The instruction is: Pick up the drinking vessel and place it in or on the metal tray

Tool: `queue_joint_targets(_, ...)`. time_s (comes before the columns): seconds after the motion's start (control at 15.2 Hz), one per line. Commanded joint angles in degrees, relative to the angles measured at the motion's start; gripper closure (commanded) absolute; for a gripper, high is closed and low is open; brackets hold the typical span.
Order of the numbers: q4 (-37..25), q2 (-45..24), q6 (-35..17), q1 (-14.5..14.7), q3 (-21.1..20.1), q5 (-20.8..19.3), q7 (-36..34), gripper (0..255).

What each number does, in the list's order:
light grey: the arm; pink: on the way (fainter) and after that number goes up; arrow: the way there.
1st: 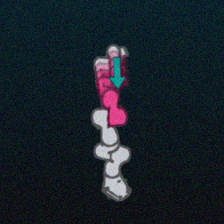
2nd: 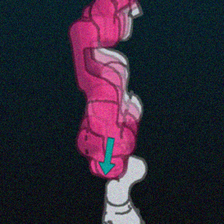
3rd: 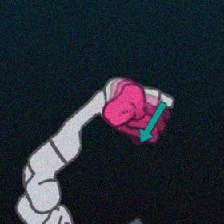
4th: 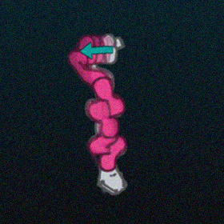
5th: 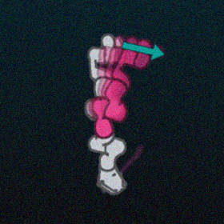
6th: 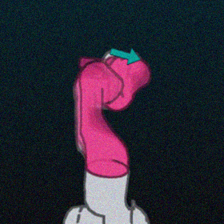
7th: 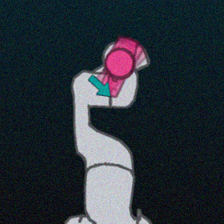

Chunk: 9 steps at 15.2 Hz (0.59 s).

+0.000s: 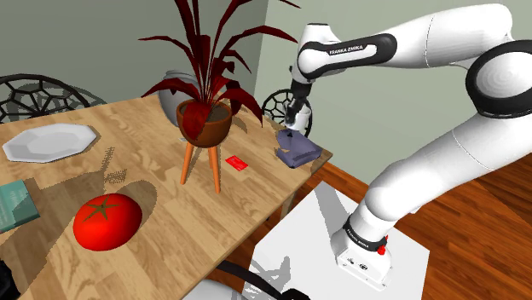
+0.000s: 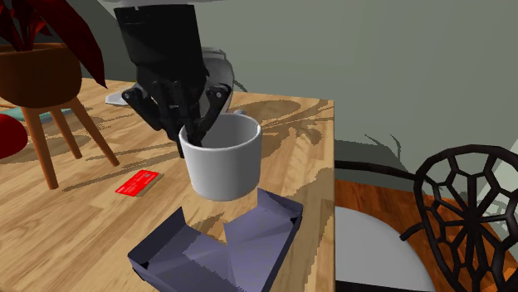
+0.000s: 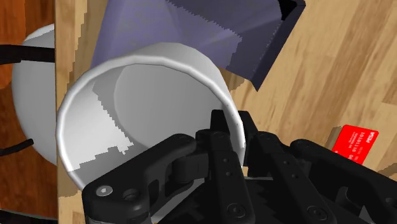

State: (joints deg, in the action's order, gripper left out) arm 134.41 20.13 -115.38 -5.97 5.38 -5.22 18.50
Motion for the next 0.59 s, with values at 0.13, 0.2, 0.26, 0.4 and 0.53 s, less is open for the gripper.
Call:
queue_joint_targets(0.13, 2.7, 0.0, -2.7, -0.1, 0.2, -0.2, 0.0, 255)
queue_joint_targets(0.2, 3.3, -0.3, -3.5, -0.1, 0.2, -0.2, 0.0, 255)
queue_joint_targets(0.26, 3.8, -0.5, -4.4, -0.1, 0.2, -0.2, -0.1, 255)
queue_joint_targets(0.4, 4.9, -1.1, -6.0, -0.2, 0.3, -0.3, -0.1, 255)
queue_joint_targets(0.53, 5.9, -1.8, -7.7, -0.2, 0.3, -0.3, -0.2, 255)
